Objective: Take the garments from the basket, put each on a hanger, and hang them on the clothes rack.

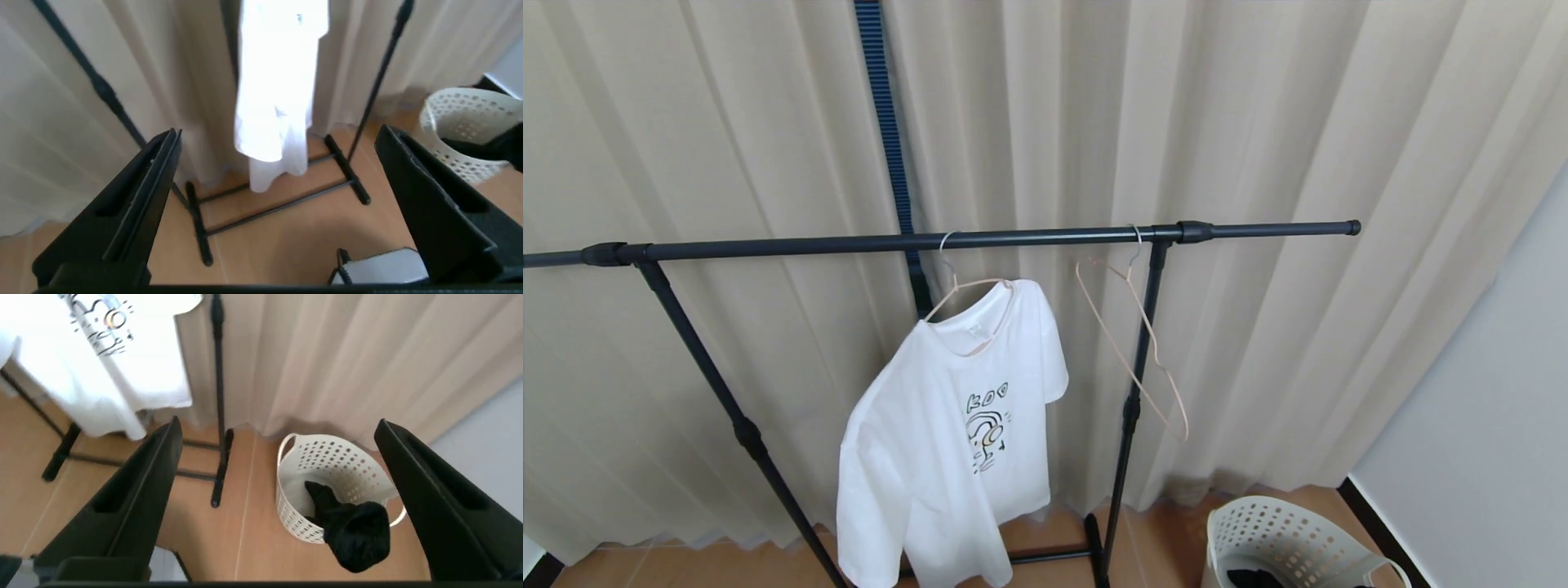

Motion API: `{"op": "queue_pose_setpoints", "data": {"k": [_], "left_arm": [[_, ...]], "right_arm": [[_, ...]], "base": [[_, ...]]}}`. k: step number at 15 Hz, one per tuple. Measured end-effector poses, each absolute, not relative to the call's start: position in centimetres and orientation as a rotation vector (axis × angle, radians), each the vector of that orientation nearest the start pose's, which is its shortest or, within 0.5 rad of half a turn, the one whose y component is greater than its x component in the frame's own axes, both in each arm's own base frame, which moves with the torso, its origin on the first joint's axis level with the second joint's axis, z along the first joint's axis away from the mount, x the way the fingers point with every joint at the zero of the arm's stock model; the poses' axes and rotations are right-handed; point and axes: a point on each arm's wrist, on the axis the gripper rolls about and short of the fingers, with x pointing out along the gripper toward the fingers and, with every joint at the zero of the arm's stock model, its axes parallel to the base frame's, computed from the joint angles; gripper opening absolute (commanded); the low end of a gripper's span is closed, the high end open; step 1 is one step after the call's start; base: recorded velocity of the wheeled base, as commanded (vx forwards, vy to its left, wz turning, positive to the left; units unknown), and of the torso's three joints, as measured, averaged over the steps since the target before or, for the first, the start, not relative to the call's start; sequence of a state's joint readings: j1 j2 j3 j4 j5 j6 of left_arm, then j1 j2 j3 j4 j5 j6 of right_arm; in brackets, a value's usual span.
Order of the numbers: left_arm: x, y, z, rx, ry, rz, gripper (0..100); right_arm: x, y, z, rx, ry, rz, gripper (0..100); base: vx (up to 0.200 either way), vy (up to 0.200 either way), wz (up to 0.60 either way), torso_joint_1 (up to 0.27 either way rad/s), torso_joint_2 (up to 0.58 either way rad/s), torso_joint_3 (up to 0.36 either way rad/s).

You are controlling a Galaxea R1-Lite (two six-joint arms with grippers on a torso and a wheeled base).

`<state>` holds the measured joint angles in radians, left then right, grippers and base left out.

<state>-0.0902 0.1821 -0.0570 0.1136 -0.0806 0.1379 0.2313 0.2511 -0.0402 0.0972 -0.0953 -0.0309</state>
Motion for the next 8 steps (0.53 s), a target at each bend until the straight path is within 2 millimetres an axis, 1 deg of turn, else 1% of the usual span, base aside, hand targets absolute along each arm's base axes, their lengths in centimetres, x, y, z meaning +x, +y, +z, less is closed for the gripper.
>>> {"op": "queue_pose_setpoints", "data": {"k": [4,6,8], "left_arm": [[-2.3,-0.2,8.0,0.132,0.108,-0.097,100],[-2.5,-0.2,7.9,0.075,0.079,-0.091,100],[-2.6,-0.2,7.8,0.065,0.065,-0.108,100]], "right_arm": [[-1.4,-0.3,8.0,-0.048,0.211,-0.003,100],[-1.8,-0.3,7.9,-0.039,0.158,-0.038,100],[-2.2,-0.3,7.9,-0.032,0.104,-0.064,100]], "base": [[0.0,0.0,0.0,0.0,0.0,0.0],[0.0,0.0,0.0,0.0,0.0,0.0],[0.0,0.0,0.0,0.0,0.0,0.0]]}}
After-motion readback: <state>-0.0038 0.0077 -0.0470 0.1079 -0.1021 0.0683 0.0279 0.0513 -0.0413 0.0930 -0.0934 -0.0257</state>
